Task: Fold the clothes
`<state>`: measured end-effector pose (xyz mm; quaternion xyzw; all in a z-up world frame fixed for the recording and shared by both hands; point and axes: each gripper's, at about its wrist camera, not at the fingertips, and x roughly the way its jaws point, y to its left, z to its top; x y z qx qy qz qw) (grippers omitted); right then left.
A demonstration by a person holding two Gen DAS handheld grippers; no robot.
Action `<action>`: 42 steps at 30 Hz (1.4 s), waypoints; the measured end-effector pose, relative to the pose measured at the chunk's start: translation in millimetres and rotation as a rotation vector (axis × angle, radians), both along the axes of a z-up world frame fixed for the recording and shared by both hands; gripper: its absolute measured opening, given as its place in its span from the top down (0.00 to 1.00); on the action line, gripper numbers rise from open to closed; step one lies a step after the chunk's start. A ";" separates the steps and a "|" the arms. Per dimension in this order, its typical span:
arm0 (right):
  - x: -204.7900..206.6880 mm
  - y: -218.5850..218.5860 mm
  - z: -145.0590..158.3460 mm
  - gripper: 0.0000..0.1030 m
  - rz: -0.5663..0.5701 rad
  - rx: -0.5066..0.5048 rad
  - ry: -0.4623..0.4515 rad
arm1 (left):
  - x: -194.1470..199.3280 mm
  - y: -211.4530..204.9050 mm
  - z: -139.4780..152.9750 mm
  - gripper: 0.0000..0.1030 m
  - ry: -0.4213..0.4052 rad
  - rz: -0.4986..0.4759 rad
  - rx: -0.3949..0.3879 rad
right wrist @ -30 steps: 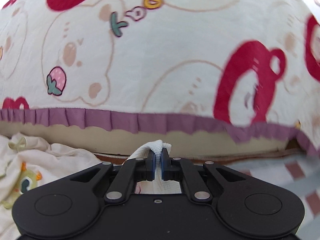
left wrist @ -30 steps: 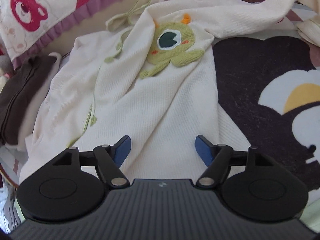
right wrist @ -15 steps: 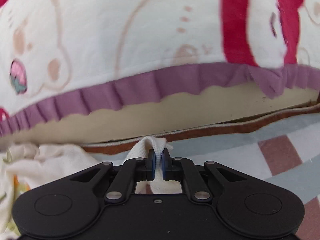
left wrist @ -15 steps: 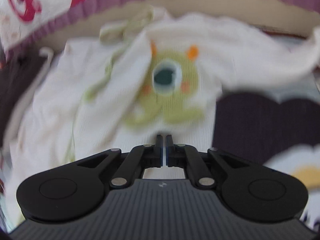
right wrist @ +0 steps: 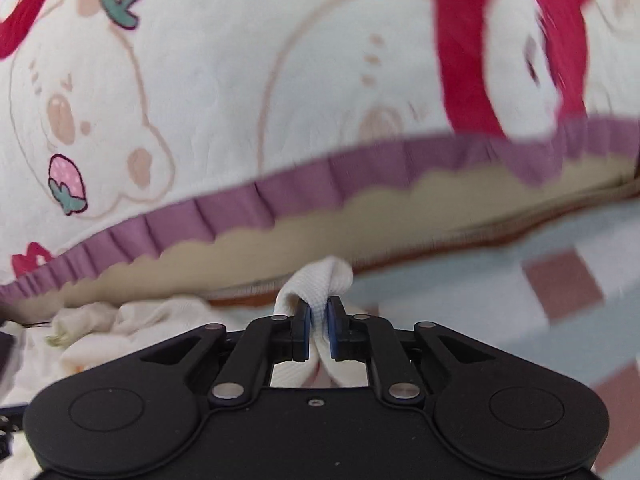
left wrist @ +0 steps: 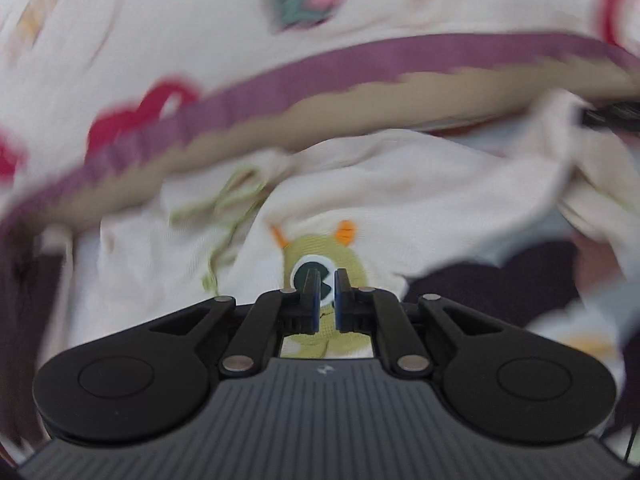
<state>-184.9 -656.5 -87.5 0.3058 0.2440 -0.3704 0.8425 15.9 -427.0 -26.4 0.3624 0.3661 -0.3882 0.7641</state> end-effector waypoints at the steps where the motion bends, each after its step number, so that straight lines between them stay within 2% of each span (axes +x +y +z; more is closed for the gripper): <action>1: -5.8 -2.1 0.4 0.87 -0.013 -0.003 0.002 | -6.9 6.5 11.8 0.94 0.000 -0.065 0.031; 2: -12.5 -7.0 0.3 0.93 -0.026 -0.004 -0.005 | -13.8 13.0 23.7 0.93 -0.001 -0.129 0.063; 4: -24.6 -16.9 -3.1 0.93 -0.061 0.028 -0.046 | -27.2 31.7 40.1 0.93 0.002 -0.211 0.064; 5: -32.4 -20.7 -5.1 0.93 -0.080 0.060 -0.066 | -33.8 42.3 46.8 0.88 0.005 -0.242 0.052; 6: -39.6 -23.6 -7.0 0.93 -0.100 0.097 -0.082 | -40.4 52.8 53.4 0.79 0.008 -0.272 0.039; 8: -52.4 -28.7 -7.9 0.87 -0.156 0.134 -0.118 | -50.8 71.8 62.5 0.67 0.021 -0.313 0.008; 10: -59.6 -24.8 -10.9 0.84 -0.177 0.147 -0.129 | -52.7 78.3 46.8 0.65 0.033 -0.270 -0.050; 12: -63.9 -11.7 -14.6 0.65 -0.153 0.154 -0.110 | -54.6 82.0 23.7 0.65 0.037 -0.203 -0.139; 13: -65.0 -1.2 -16.2 0.45 -0.138 0.145 -0.091 | -53.0 82.2 10.2 0.65 0.072 -0.155 -0.186; 14: -66.2 9.4 -17.8 0.40 -0.123 0.135 -0.072 | -51.5 82.3 -3.4 0.65 0.107 -0.108 -0.234; 16: -68.5 30.5 -21.1 0.40 -0.092 0.116 -0.034 | -47.0 90.9 -26.6 0.65 0.189 0.027 -0.368; 17: -67.0 39.8 -16.8 0.40 -0.034 0.081 -0.033 | -46.7 97.5 -37.6 0.65 0.228 0.109 -0.434; 18: -64.6 48.7 -10.4 0.40 0.038 0.038 -0.039 | -50.5 103.9 -48.2 0.64 0.270 0.169 -0.461; 19: -61.0 55.6 -4.4 0.40 0.116 -0.010 -0.051 | -56.5 105.9 -56.8 0.63 0.313 0.141 -0.424; 20: -54.8 59.9 -1.3 0.40 0.200 -0.051 -0.037 | -64.4 103.6 -64.0 0.60 0.332 0.056 -0.352; 21: -47.8 63.5 0.9 0.40 0.287 -0.089 -0.011 | -73.1 101.3 -70.8 0.60 0.318 -0.019 -0.281; 22: -40.8 67.0 3.0 0.40 0.374 -0.127 0.014 | -82.0 98.5 -77.0 0.60 0.248 -0.065 -0.220; 23: -35.7 71.1 2.5 0.40 0.454 -0.176 0.062 | -86.9 95.9 -83.0 0.58 0.191 -0.076 -0.182; 24: -34.6 70.2 -1.7 0.40 0.479 -0.202 0.107 | -88.3 93.6 -89.2 0.52 0.165 -0.066 -0.160; 25: -34.7 67.4 -6.8 0.40 0.486 -0.218 0.148 | -87.5 92.0 -94.7 0.52 0.166 -0.051 -0.144; 27: -34.9 61.8 -17.1 0.41 0.499 -0.252 0.230 | -79.2 91.6 -102.4 0.52 0.244 -0.004 -0.140; 28: -35.0 59.0 -22.3 0.41 0.505 -0.269 0.271 | -75.9 92.0 -104.0 0.51 0.255 0.020 -0.147; 31: -30.3 45.2 -39.7 0.41 0.484 -0.270 0.347 | -68.7 89.2 -108.4 0.47 0.252 0.071 -0.163; 32: -27.3 41.8 -46.6 0.54 0.491 -0.276 0.381 | -66.8 86.5 -109.7 0.44 0.241 0.076 -0.163; 34: -34.0 32.9 -36.4 0.93 0.455 -0.326 0.378 | -60.5 80.5 -113.0 0.40 0.224 0.072 -0.157; 35: -38.2 28.3 -29.5 0.93 0.433 -0.353 0.371 | -57.4 77.6 -114.6 0.37 0.216 0.070 -0.154; 37: -51.0 13.0 -8.8 0.93 0.361 -0.403 0.350 | -52.3 78.5 -114.1 0.37 0.226 0.072 -0.153; 39: -73.2 -18.1 23.0 0.93 0.258 -0.427 0.342 | -47.9 82.5 -112.0 0.55 0.248 0.076 -0.153; 41: -94.5 -47.7 47.2 0.94 0.178 -0.480 0.405 | -46.1 85.5 -109.8 0.68 0.266 0.062 -0.147; 42: -103.5 -59.7 53.8 0.95 0.152 -0.513 0.455 | -46.2 86.7 -108.9 0.69 0.273 0.053 -0.144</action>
